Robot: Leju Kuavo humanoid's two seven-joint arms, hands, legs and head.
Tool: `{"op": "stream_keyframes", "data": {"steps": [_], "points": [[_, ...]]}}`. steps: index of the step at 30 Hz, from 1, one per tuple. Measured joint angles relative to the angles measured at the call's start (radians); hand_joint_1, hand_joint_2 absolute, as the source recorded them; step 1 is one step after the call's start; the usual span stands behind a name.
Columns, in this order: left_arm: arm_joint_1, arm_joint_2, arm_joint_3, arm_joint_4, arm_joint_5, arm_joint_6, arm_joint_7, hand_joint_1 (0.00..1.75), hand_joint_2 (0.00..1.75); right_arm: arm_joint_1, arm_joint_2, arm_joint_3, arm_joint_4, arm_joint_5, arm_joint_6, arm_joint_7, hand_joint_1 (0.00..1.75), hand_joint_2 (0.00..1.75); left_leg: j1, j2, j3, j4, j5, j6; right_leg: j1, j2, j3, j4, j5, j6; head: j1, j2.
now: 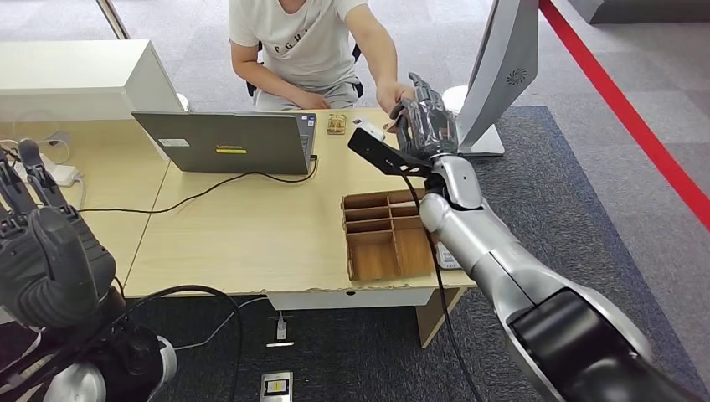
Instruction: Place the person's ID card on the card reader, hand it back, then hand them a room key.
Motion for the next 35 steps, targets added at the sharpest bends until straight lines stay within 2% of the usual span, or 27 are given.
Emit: {"op": "stream_keyframes", "data": {"steps": [2,3,6,7,18,24,30,35], "points": [[0.0,0.0,0.001,-0.001,0.0,0.003,0.0,0.0,1.75,-0.003,0.007,0.002,0.013,0.009,0.001,0.007,1.75,1.75,0.0,0.0,0.0,0.0,0.0,0.0,0.0,0.0,0.0,0.0,0.0,0.0,0.0,0.0],[0.001,0.001,0.002,-0.001,-0.001,0.004,0.0,0.0,1.75,-0.005,0.011,0.003,0.019,0.013,0.001,0.011,1.38,1.75,0.0,0.0,0.0,0.0,0.0,0.0,0.0,0.0,0.0,0.0,0.0,0.0,0.0,0.0],[0.001,0.002,0.003,-0.002,-0.004,0.006,0.0,0.0,1.75,-0.01,0.021,0.005,0.035,0.026,0.0,0.025,0.07,1.75,0.0,0.0,0.0,0.0,0.0,0.0,0.0,0.0,0.0,0.0,0.0,0.0,0.0,0.0],[0.001,0.002,0.003,-0.002,-0.005,0.007,0.0,0.0,1.75,-0.011,0.024,0.006,0.04,0.031,0.0,0.028,0.0,1.75,0.0,0.0,0.0,0.0,0.0,0.0,0.0,0.0,0.0,0.0,0.0,0.0,0.0,0.0],[0.003,0.007,0.003,-0.002,-0.002,0.01,0.001,0.0,1.75,-0.018,0.028,0.015,0.06,0.05,-0.035,0.025,0.0,1.75,0.0,0.0,0.0,0.0,0.0,0.0,0.0,0.0,0.0,0.0,0.0,0.0,0.0,0.0],[0.035,0.02,0.006,-0.006,-0.013,0.01,-0.012,0.0,1.75,0.001,-0.011,0.007,-0.062,0.016,-0.053,0.001,0.0,1.75,0.0,0.0,0.0,0.0,0.0,0.0,0.0,0.0,0.0,0.0,0.0,0.0,0.0,0.0],[0.087,0.025,0.025,-0.027,-0.054,0.01,-0.012,0.0,1.75,0.121,-0.074,-0.013,-0.299,0.0,-0.077,0.006,0.0,1.75,0.0,0.0,0.0,0.0,-0.001,0.0,0.0,0.0,0.0,-0.001,0.0,0.0,0.0,0.0],[0.144,0.026,0.048,-0.052,-0.125,0.01,0.002,0.0,1.75,0.31,-0.129,-0.03,-0.549,0.025,-0.112,0.012,0.0,1.75,0.0,0.0,0.001,0.0,-0.001,0.0,0.0,0.0,0.0,-0.001,-0.001,0.0,0.0,0.0]]}}
